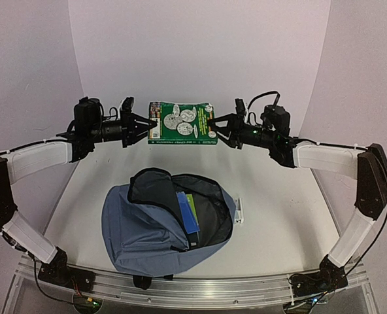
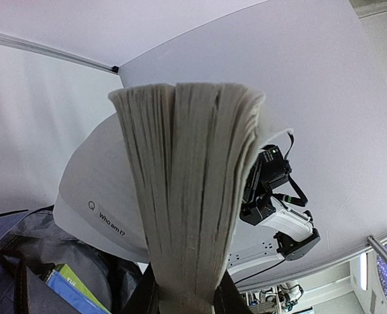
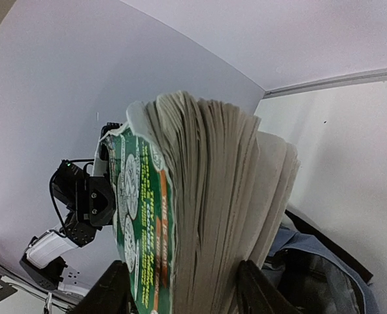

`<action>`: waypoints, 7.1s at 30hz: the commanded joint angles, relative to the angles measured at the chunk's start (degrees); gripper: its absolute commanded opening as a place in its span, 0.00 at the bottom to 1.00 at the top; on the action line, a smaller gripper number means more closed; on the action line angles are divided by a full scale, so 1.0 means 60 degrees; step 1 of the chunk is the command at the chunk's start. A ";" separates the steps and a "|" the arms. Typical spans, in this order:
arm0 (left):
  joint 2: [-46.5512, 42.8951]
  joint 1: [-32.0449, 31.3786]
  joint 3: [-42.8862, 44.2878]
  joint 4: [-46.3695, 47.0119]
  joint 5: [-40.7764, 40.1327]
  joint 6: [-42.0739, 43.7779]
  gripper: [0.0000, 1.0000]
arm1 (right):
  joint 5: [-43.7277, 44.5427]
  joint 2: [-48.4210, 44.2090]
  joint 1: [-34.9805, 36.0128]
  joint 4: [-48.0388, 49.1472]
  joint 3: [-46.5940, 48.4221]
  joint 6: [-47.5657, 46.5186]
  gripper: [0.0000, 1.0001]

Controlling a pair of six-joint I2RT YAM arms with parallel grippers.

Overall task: Pack the student bag
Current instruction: Place the book in the student bag.

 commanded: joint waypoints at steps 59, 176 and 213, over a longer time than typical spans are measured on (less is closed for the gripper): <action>-0.1207 -0.0114 -0.0616 0.0412 0.0853 0.0954 0.00 | -0.0666 -0.0166 0.0656 0.2961 0.0009 0.2084 0.40; -0.3350 -0.0258 -0.1335 -0.4012 0.0466 0.2208 0.00 | 0.3147 0.1563 0.4466 -0.4529 0.0422 -0.1349 0.47; 0.0932 -0.2535 0.1079 -0.4248 -0.1319 0.3161 0.51 | 0.6571 -0.2078 0.2335 -0.7018 -0.1151 -0.2423 0.85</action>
